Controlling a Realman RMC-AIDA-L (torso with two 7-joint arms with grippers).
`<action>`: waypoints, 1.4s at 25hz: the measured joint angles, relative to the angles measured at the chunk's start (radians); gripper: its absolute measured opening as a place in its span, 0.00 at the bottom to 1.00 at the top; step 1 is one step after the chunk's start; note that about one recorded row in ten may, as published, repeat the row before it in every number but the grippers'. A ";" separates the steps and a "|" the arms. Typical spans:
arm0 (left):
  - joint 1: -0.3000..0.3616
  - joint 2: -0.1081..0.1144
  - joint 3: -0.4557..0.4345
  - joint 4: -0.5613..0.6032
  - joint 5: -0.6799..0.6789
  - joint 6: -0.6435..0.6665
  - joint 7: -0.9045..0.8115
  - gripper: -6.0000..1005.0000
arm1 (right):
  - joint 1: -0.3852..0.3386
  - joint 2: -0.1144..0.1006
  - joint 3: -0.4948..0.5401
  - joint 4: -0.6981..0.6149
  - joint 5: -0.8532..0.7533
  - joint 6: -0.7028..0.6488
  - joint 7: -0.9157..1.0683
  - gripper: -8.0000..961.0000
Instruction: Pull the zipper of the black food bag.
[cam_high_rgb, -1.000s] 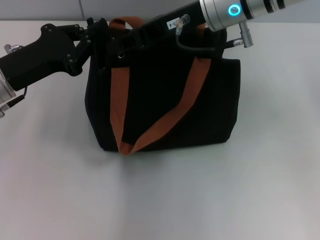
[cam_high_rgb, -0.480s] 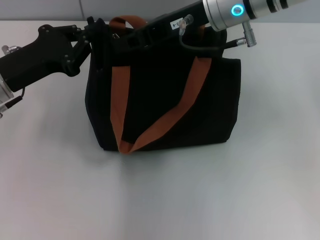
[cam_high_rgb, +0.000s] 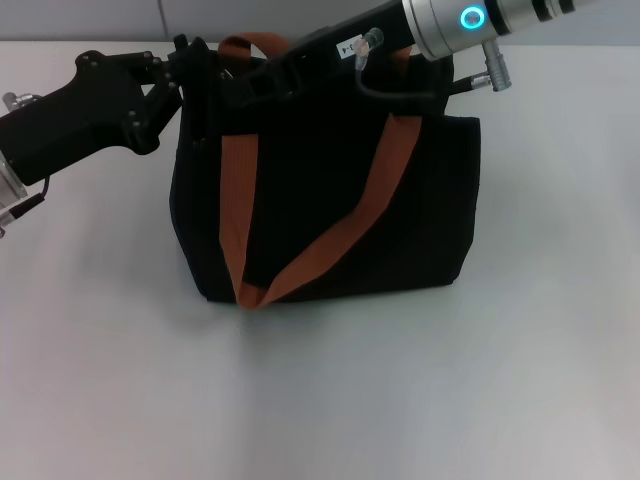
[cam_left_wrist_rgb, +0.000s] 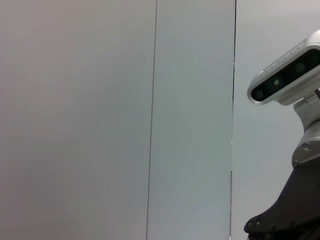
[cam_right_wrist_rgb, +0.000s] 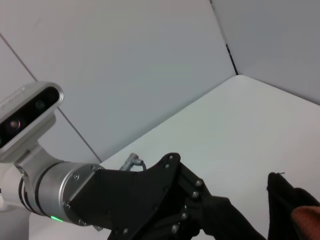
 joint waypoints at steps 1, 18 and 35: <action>0.000 0.000 0.001 0.000 0.000 0.000 0.000 0.07 | 0.001 0.000 0.001 0.000 0.000 0.000 0.000 0.06; 0.004 -0.001 0.002 0.000 0.000 0.002 0.002 0.07 | 0.007 0.000 0.001 0.000 0.000 -0.004 0.002 0.13; 0.014 -0.002 0.000 0.000 0.000 0.005 0.007 0.08 | 0.002 0.001 -0.007 -0.038 -0.025 -0.011 0.002 0.01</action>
